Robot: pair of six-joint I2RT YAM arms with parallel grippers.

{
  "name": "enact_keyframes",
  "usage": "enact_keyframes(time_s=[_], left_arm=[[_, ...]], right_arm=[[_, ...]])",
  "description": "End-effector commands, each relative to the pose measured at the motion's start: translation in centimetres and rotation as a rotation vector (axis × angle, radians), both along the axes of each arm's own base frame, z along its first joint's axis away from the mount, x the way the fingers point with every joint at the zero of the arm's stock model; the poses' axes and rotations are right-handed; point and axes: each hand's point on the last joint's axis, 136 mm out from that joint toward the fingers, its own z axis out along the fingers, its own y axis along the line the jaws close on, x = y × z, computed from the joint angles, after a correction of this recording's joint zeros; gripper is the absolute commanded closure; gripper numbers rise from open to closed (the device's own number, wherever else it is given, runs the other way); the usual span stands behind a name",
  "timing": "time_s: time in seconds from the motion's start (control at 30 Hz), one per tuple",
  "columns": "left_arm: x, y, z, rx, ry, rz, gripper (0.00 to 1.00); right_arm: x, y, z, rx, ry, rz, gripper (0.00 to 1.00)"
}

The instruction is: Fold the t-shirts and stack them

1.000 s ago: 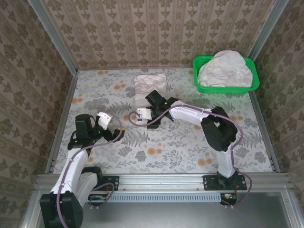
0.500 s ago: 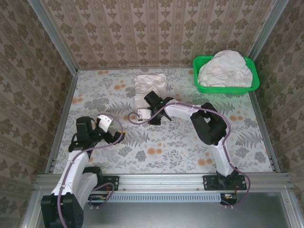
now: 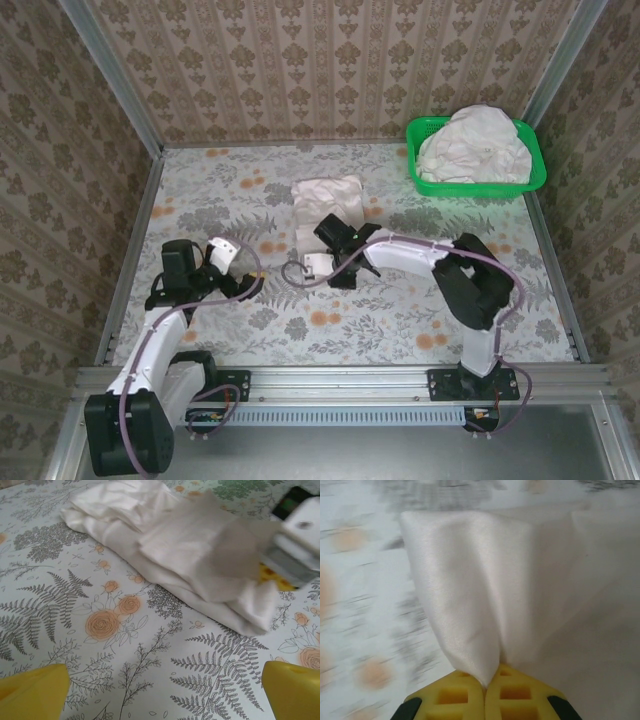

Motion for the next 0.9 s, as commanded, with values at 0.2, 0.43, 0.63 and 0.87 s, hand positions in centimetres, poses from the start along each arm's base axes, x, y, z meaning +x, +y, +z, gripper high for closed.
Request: enact_keyframes(time_s=[0.2,0.43,0.63,0.87], left_arm=[[-2.3,-3.6,2.3,-0.045,-0.031,-0.305,0.00],[-3.5,-5.0,4.3,-0.134,-0.096,-0.433,0.00],[-3.5,-4.9,3.8,-0.098,-0.080,-0.451,0.00],[-2.9,-4.6,2.8,-0.085,-0.072,-0.443,0.00]], right_arm=[[-6.6,-4.7,4.5,-0.030,0.083,-0.095,1.00],[-5.0,-4.6,6.1,-0.018,0.061,-0.112,1.00],[-2.6,-4.5,7.4,-0.001,0.062,-0.109,1.00],[0.4,-4.2,8.6,0.013,0.076,-0.090,1.00]])
